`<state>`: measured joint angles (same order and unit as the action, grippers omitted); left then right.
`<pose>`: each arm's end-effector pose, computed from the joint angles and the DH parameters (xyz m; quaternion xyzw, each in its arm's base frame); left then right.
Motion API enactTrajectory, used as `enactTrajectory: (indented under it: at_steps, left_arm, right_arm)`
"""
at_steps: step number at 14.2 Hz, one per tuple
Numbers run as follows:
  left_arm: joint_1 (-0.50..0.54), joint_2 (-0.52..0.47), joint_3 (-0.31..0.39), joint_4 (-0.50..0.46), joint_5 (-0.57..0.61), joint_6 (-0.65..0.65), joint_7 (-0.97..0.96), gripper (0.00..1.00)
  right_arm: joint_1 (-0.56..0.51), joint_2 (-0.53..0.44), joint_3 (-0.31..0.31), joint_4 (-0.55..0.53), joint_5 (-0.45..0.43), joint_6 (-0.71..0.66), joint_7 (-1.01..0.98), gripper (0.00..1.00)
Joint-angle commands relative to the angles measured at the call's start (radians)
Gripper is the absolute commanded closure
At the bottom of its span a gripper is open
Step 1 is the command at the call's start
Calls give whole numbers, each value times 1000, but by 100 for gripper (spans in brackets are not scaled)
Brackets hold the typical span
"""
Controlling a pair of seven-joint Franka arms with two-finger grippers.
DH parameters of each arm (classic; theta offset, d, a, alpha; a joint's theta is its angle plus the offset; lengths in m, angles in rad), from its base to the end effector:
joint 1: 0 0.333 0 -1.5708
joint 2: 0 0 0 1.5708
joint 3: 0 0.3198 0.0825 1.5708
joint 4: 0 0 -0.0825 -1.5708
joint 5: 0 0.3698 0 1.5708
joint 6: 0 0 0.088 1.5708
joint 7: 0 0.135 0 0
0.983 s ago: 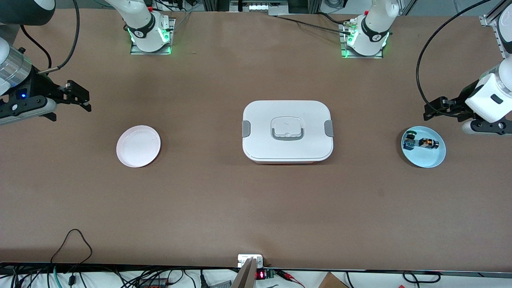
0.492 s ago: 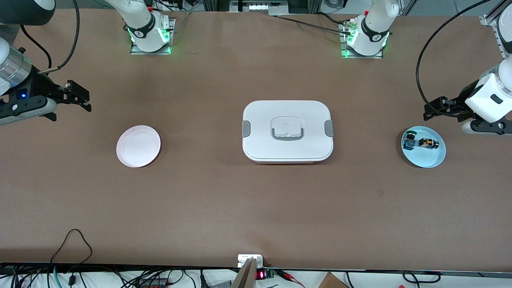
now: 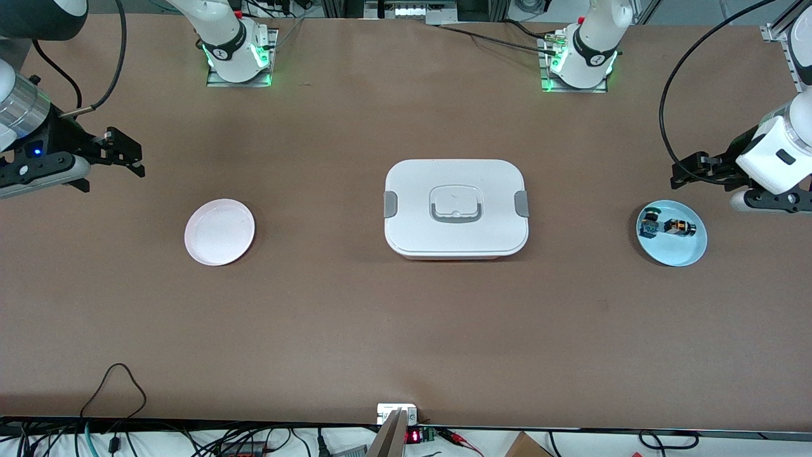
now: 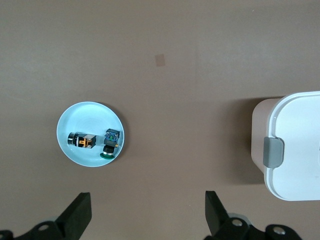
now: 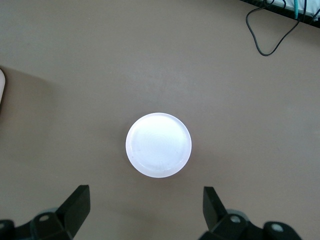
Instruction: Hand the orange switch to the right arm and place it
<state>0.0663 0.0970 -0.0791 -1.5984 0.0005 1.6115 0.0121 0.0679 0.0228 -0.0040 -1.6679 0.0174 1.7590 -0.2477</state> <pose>0.5666 -0.0054 0.5375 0.9990 -0.0124 -0.0418 0.0036 0.5625 0.0380 0.5598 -0.9875 -0.1538 -0.0348 0.0054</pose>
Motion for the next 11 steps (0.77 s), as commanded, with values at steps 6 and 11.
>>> enactTrajectory:
  at_steps: [6, 11]
  left_arm:
    - [1, -8, 1, 11, 19, -97, 19, 0]
    - [-5, -2, 2, 15, 13, -104, 14, 0]
  right_arm:
    - [0, 2, 4, 7, -11, -9, 4, 0]
    - [0, 0, 4, 7, -11, -9, 5, 0]
